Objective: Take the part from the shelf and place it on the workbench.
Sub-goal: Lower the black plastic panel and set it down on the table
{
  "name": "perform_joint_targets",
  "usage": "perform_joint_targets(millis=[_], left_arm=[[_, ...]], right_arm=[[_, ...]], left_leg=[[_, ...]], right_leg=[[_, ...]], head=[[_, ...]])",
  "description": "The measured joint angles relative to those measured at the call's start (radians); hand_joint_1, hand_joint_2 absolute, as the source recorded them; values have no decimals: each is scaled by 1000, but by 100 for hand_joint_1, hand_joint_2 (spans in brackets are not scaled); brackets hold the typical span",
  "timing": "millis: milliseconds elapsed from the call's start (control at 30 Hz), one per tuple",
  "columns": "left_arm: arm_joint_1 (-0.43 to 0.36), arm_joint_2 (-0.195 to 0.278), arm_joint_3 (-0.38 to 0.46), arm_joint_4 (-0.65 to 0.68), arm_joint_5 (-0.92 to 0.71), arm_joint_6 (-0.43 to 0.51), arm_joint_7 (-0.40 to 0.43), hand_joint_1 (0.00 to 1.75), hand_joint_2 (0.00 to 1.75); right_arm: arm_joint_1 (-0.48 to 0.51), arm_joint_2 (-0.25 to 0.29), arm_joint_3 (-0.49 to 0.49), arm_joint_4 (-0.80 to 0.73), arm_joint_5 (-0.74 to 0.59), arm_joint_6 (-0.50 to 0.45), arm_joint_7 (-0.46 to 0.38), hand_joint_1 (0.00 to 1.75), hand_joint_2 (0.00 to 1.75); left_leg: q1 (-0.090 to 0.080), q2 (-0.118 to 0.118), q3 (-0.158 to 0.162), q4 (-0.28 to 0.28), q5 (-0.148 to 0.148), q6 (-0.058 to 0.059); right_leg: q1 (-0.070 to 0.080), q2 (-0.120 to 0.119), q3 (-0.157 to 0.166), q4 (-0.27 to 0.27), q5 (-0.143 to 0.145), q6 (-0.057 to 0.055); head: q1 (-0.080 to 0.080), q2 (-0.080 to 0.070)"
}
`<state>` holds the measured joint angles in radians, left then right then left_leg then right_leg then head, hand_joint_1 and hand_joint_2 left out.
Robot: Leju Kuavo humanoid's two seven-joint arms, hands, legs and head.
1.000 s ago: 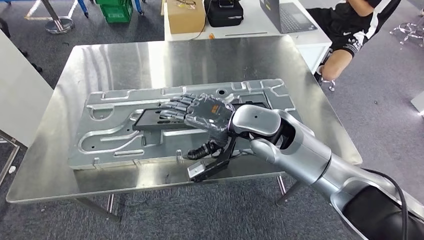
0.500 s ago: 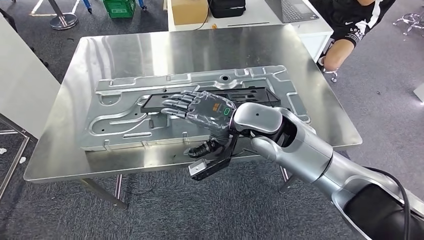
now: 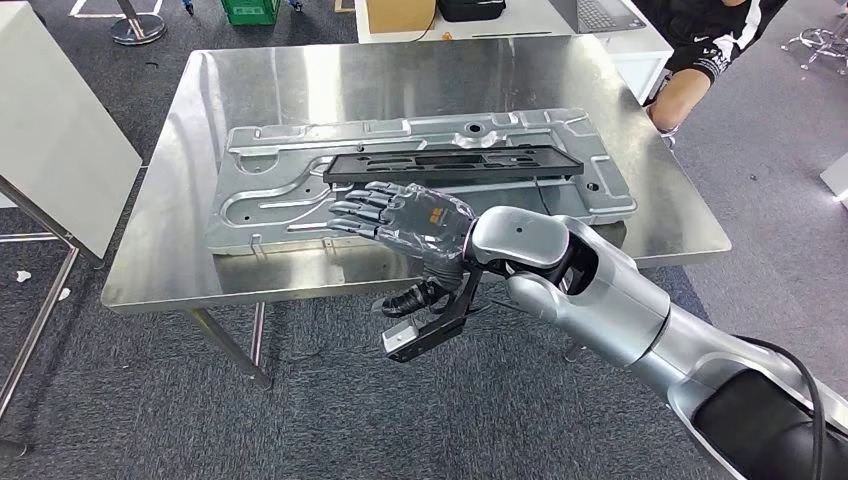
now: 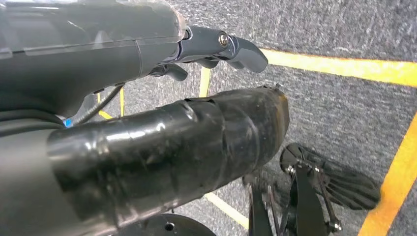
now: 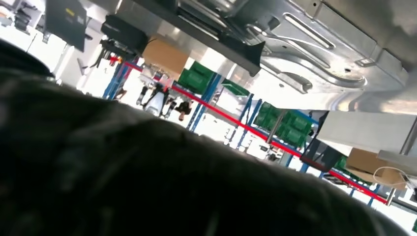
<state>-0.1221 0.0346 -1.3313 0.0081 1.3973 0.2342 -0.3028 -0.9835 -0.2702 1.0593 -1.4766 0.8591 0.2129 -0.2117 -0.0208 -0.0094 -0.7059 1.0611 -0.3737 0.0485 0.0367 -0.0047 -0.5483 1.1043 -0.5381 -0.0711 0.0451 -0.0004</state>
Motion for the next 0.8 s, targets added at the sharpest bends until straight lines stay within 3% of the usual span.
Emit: perform_joint_targets(millis=[67,133,167,200,267,300,333,367,400,433,467,533,567,633,667,700,767,800], left_arm=[[1,-3,0,-1,0,0,0,0,0],[4,1,0,1,0,0,-1,0,0],[5,3,0,1,0,0,-2,0,0],[5,4,0,2,0,0,-2,0,0],[5,4,0,2,0,0,-3,0,0],[6,4,0,2,0,0,-3,0,0],[6,5,0,2,0,0,-3,0,0],[6,6,0,2,0,0,-3,0,0],[6,7,0,2,0,1,-3,0,0],[5,7,0,2,0,1,-4,0,0],[3,7,0,2,0,1,-4,0,0],[1,8,-1,1,0,1,-5,0,0],[0,8,-1,1,0,2,-6,0,0],[2,9,-1,1,0,2,-6,0,0],[1,9,-2,1,0,2,-6,0,0],[1,9,-2,1,0,3,-6,0,0],[0,9,-2,1,0,3,-6,0,0],[0,9,-2,1,0,3,-6,0,0]], right_arm=[[-4,-2,0,-2,0,0,0,0,0],[-6,-4,0,-2,0,-1,0,0,0],[-5,-4,0,-2,0,-1,0,0,0],[-5,-5,0,-3,0,-1,0,0,0],[-3,-5,0,-4,0,-1,0,0,0],[-1,-6,1,-4,0,-1,0,0,0],[1,-6,1,-4,0,-1,0,0,0],[3,-7,1,-4,0,-1,0,0,0],[4,-7,2,-4,0,-1,0,0,0],[4,-7,2,-5,0,-1,0,0,0],[4,-9,1,-6,0,-1,0,0,0],[4,-12,1,-7,0,-2,0,0,0],[5,-14,1,-8,0,-2,0,0,0],[6,-17,1,-7,0,-1,0,0,0],[7,-20,1,-7,0,-1,0,0,0],[8,-22,1,-6,0,-1,0,0,0],[8,-26,1,-6,0,-1,0,0,0],[9,-28,1,-6,0,-2,1,0,0]], left_leg=[[1,1,1,-16,24,-8],[0,1,0,-33,37,-17],[-1,1,-6,-26,17,-22],[-1,1,-16,2,-24,-28],[13,2,-41,116,-129,-43],[21,3,-47,177,-156,-52],[29,3,-45,221,-158,-61],[36,4,-30,236,-139,-71],[43,4,3,217,-113,-81],[50,5,51,168,-101,-92],[52,6,105,99,-110,-99],[52,4,166,8,-148,-90],[47,3,171,-7,-156,-76],[48,5,156,-5,-141,-49],[48,7,146,-6,-128,-38],[49,9,132,-8,-113,-29],[48,10,98,-8,-85,-20],[46,10,80,-8,-71,-19]], right_leg=[[9,-6,29,-63,-2,-9],[4,-10,25,-92,34,-9],[-1,-12,20,-109,56,-9],[-7,-13,12,-124,78,-6],[-16,-14,-17,-132,112,0],[-20,-15,-36,-130,125,6],[-24,-16,-56,-125,137,13],[-30,-16,-77,-117,148,20],[-36,-17,-100,-107,158,28],[-41,-17,-121,-92,165,36],[-45,-17,-142,-75,171,45],[-45,-17,-165,-51,183,60],[-44,-17,-168,-49,190,66],[-48,-16,-174,-50,197,78],[-50,-13,-181,-38,176,84],[-52,-10,-194,-8,134,89],[-52,-6,-222,105,22,96],[-52,-6,-231,169,-15,97]], head=[[0,0],[1,0],[0,0],[0,0],[0,0],[0,0],[0,0],[0,0],[0,0],[0,0],[-1,0],[1,0],[2,0],[3,0],[3,0],[3,0],[3,0],[3,0]])
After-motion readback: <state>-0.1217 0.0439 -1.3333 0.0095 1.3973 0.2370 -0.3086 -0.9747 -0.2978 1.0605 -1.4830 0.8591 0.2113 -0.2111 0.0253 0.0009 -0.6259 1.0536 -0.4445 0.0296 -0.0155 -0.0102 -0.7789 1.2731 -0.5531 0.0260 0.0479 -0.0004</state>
